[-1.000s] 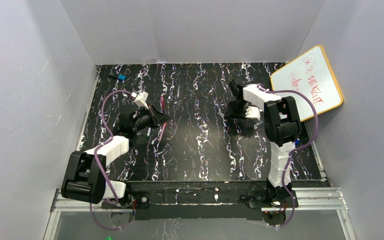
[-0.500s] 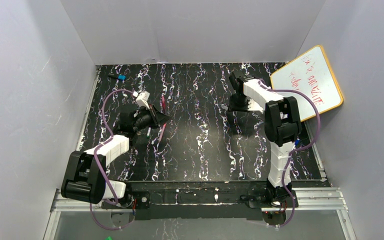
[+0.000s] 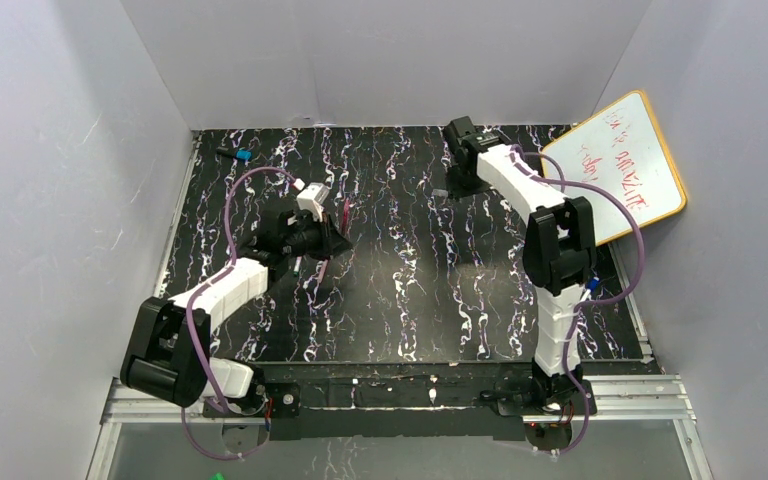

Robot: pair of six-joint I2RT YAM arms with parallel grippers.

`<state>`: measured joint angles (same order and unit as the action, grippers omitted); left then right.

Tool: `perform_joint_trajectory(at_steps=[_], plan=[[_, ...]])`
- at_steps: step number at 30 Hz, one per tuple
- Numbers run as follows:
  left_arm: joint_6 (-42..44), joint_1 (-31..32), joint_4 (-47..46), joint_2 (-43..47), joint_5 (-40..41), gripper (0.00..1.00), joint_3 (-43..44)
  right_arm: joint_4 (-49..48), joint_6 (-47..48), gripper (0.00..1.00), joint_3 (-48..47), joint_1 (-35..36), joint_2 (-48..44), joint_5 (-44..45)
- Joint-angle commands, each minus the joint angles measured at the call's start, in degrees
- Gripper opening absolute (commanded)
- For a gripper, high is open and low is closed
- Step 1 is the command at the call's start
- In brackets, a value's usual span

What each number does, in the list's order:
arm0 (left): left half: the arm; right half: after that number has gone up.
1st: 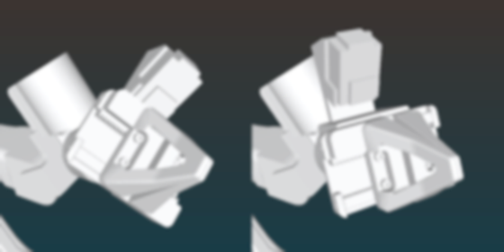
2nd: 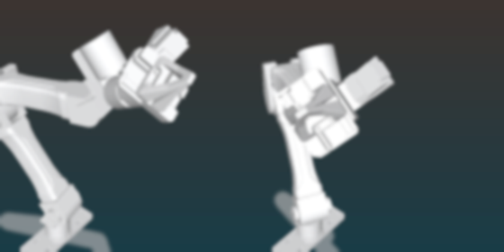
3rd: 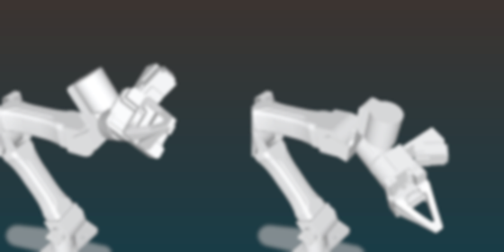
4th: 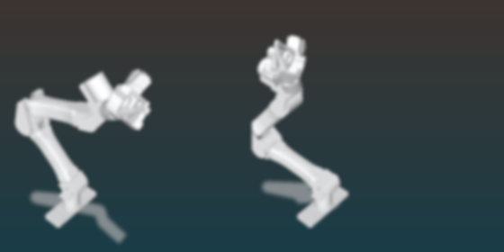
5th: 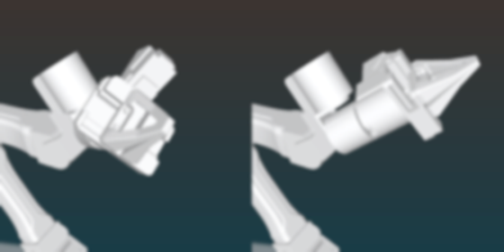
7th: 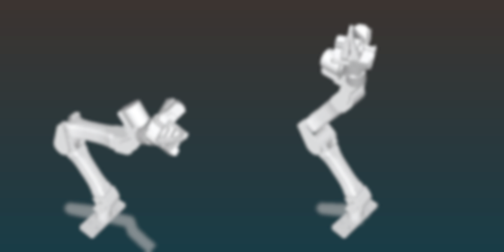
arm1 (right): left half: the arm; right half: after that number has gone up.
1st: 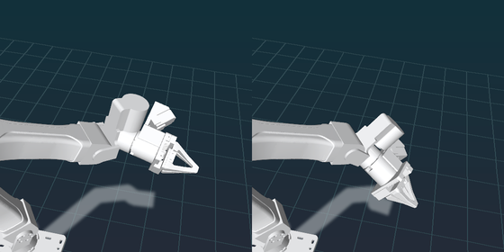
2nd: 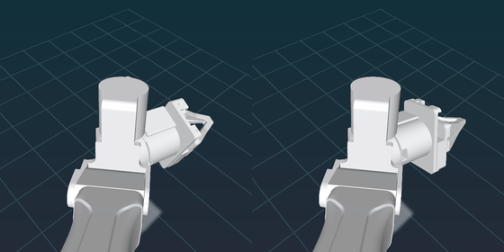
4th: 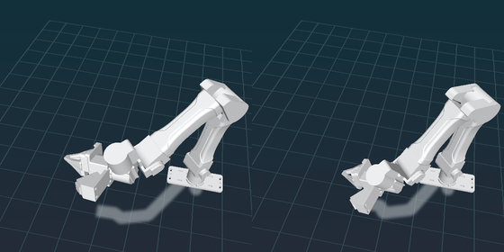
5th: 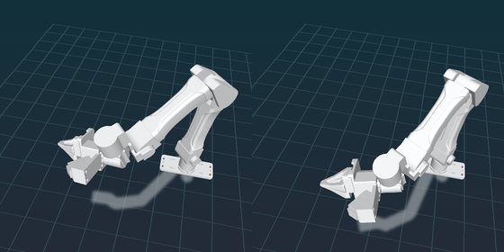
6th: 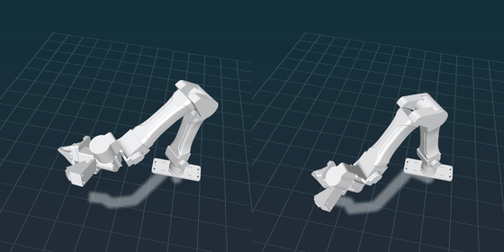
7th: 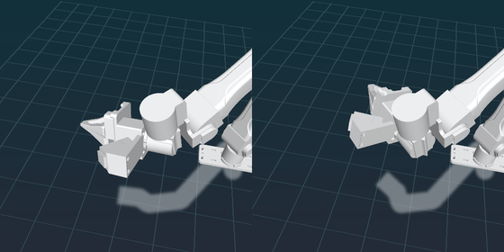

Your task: Insert the pens into the pen caps

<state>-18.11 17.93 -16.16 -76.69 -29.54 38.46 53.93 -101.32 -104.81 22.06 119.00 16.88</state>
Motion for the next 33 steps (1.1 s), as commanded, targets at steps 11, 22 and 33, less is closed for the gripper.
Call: perform_joint_trajectory(at_steps=[11, 22, 33], plan=[[13.00, 0.17, 12.34, -1.44, 0.87, 0.00, 5.48, -27.44, 43.66, 0.09, 11.91, 8.83, -22.05, 9.00], [15.82, 2.42, 12.00, -1.16, -6.91, 0.00, 6.38, -43.46, 58.67, 0.12, 21.09, 10.65, -31.61, -6.98], [15.38, 3.78, 4.84, 5.04, -11.33, 0.00, 2.78, -47.86, 68.82, 0.14, 22.46, 14.97, -32.77, -19.52]])
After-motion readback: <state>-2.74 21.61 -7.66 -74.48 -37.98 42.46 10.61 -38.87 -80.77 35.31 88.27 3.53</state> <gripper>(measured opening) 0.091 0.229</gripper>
